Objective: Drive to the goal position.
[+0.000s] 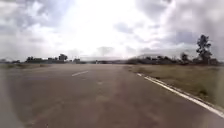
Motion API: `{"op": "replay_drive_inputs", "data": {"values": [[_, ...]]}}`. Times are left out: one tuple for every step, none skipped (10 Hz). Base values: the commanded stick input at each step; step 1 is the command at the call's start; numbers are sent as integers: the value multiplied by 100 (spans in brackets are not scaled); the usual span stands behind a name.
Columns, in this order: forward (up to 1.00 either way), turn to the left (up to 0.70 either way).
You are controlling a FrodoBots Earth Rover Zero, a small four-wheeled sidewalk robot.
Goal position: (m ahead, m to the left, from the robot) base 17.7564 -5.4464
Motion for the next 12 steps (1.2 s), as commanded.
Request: {"op": "replay_drive_inputs", "data": {"values": [[100, 0], [100, 0], [100, 0], [100, 0], [100, 0], [100, 0], [100, 0], [100, 0], [100, 0], [100, 0], [100, 0], [100, 0]]}}
